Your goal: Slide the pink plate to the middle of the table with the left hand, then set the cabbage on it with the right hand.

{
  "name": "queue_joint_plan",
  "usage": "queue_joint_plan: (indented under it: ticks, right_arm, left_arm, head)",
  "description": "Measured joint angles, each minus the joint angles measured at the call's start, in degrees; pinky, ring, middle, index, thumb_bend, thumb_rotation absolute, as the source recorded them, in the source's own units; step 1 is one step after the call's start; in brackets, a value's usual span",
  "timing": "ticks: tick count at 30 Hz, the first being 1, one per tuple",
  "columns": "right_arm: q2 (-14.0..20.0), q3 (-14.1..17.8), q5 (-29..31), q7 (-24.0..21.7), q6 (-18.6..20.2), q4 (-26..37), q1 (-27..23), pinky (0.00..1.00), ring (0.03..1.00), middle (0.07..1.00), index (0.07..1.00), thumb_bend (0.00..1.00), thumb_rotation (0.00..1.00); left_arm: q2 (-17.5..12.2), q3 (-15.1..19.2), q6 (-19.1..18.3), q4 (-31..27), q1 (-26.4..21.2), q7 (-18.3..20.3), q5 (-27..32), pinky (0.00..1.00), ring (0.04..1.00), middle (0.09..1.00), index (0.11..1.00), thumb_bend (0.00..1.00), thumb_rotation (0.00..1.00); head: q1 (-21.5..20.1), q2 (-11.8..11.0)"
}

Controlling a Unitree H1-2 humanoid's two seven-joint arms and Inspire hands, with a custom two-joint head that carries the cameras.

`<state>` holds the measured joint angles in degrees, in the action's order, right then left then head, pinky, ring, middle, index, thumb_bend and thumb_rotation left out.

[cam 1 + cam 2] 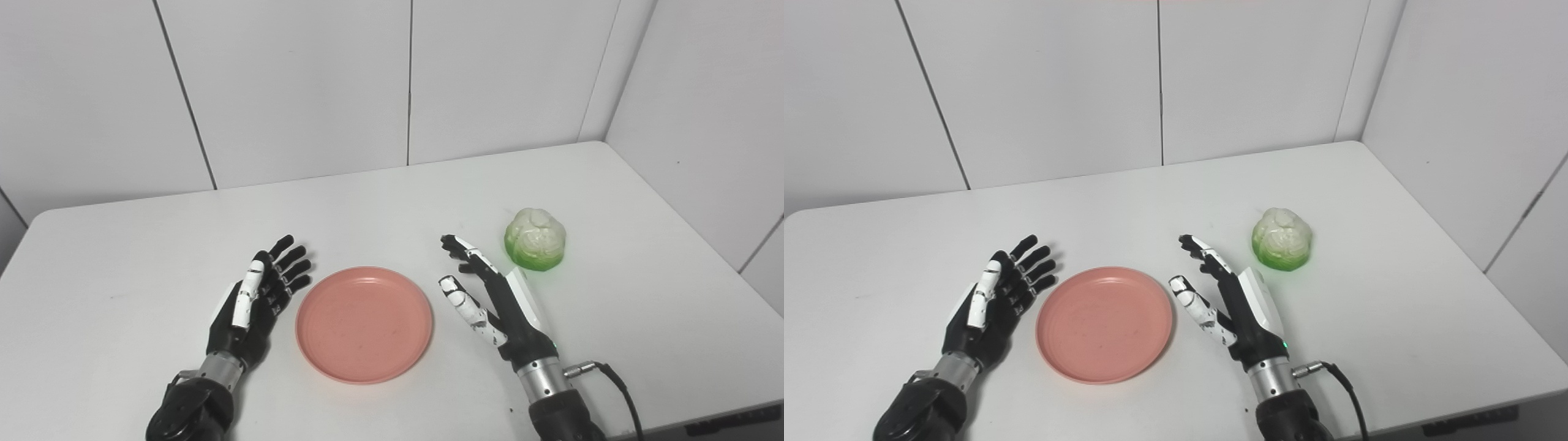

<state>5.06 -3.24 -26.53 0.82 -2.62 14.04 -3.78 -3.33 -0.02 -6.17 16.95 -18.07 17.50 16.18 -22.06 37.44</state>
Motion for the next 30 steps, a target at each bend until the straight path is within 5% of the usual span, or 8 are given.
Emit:
queue_joint_plan:
  ticks: [13, 21, 30]
  right_arm:
    - [3.7, 2.5, -9.9, -0.1, 6.6, 5.2, -6.2, 0.72, 0.817, 0.857, 0.865, 0.6, 0.87]
    - [4.9, 4.3, -12.2, -0.5, 10.8, 5.8, -6.4, 0.81, 0.913, 0.96, 0.962, 0.82, 0.62]
    - [9.2, 6.2, -15.1, -3.8, 17.6, 5.7, -7.5, 0.78, 0.944, 1.0, 1.0, 0.96, 0.62]
  left_arm:
    - [-2.2, 2.1, 5.0, 6.5, -2.3, 4.5, 1.9, 0.84, 0.862, 0.874, 0.862, 0.48, 1.0]
    - [-3.0, 3.3, 5.4, 8.7, -3.4, 5.3, 2.8, 0.83, 0.851, 0.865, 0.853, 0.47, 1.0]
    - [-3.4, 4.3, 5.6, 10.0, -4.2, 6.2, 3.0, 0.82, 0.852, 0.871, 0.859, 0.47, 0.99]
  head:
    - [-4.7, -1.3]
    - [-5.9, -1.1]
    - [-7.3, -0.7]
